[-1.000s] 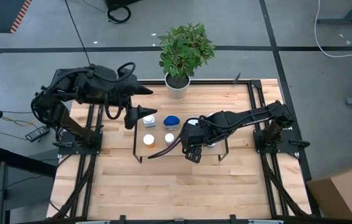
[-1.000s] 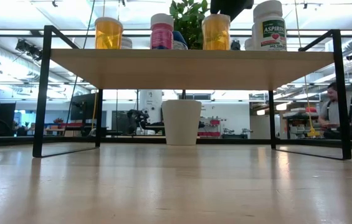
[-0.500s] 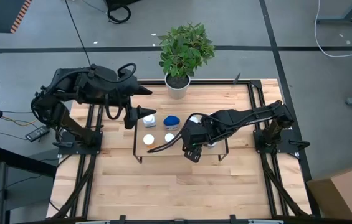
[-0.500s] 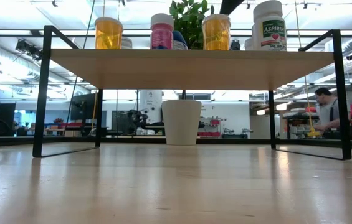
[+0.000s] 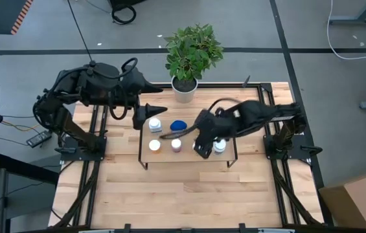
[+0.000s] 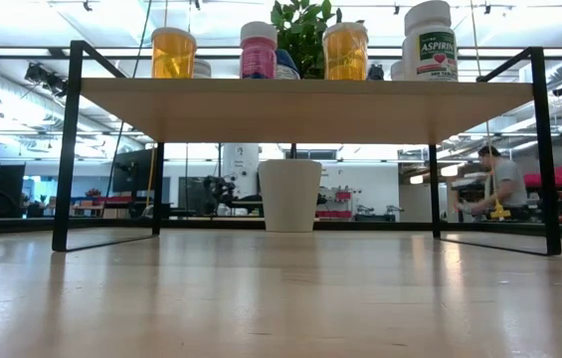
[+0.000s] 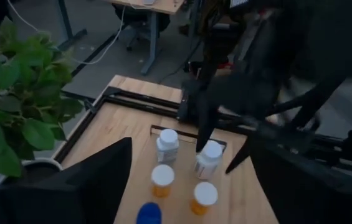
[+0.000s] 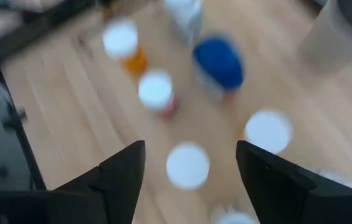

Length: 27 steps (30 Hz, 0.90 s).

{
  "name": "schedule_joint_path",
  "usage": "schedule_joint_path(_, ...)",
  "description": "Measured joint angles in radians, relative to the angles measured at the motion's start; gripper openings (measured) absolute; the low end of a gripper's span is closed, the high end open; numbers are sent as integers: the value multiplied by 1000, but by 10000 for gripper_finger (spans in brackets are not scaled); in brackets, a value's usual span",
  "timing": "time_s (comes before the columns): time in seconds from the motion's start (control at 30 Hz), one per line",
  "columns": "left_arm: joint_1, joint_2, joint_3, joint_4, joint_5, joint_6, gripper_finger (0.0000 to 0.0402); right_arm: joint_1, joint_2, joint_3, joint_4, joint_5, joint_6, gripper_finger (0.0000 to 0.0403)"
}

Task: Pick and place medicine bottles onto shelf by color
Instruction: Return to Home Position

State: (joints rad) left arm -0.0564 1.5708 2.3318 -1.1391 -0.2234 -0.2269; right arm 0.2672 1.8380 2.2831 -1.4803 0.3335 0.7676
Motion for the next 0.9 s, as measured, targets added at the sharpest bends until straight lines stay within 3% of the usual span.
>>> schedule_joint_path(0.1, 2, 0, 0, -5, -1, 20, 300, -11, -2, 76, -6, 73, -28, 247)
schedule_joint_path(0.2, 3, 0, 0, -4, 0, 76, 248, -30, -36, 56, -21, 93, -59, 232)
schedule_joint_path(0.47, 22, -39, 0, -63, 0, 137, 24, -59, -86, 54, -40, 80, -139, 160)
schedule_joint_path(0.73, 47, -130, -51, -98, 0, 191, 5, -84, -158, 53, -33, 79, -203, 55)
schedule_joint_path(0.9, 47, -300, -278, -17, -1, 168, 4, -84, -236, 53, -3, 94, -221, 10)
